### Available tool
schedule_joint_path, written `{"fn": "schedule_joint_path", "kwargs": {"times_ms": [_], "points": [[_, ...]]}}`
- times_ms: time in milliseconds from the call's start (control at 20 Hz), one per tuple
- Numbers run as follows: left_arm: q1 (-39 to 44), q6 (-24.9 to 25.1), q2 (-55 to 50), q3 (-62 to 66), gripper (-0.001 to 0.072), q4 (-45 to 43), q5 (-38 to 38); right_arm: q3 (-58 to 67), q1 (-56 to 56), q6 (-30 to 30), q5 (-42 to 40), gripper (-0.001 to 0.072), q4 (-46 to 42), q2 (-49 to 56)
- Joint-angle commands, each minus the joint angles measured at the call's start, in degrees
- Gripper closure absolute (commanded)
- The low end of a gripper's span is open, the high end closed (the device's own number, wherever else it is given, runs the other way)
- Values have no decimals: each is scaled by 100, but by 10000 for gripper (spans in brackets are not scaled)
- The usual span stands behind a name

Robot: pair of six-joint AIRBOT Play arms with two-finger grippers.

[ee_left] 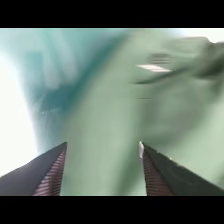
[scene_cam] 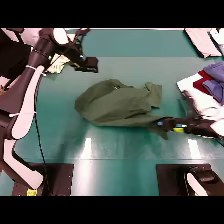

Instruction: Fold the shirts.

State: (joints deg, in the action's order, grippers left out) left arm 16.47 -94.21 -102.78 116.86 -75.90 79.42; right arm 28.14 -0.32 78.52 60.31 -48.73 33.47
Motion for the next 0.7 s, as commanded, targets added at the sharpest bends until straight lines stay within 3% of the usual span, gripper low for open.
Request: {"fn": "schedule_joint_path", "kwargs": {"times_ms": [0,50,100,200,350,550,650], "points": [[-509,-345,-24,-2,162,-295,391,-50,-1851,278,756,692,-291,-1141],[-533,-323,-24,-2,161,-111,363,-50,-2413,304,1113,692,-507,-1335],[-533,-234,-26,-2,161,74,251,-44,-2649,693,1274,692,-977,-1506],[-413,-116,-52,-4,161,514,-151,-26,-2691,1152,1285,692,-1825,-1731],[-282,273,-306,-28,161,1661,-339,-26,-2688,1193,1394,692,-2210,-1606],[-96,870,-1019,-382,162,3141,52,72,-2691,1209,1056,692,-2640,-844],[-61,1082,-1408,-382,164,4138,-35,275,-2662,931,1086,692,-2374,-332]]}}
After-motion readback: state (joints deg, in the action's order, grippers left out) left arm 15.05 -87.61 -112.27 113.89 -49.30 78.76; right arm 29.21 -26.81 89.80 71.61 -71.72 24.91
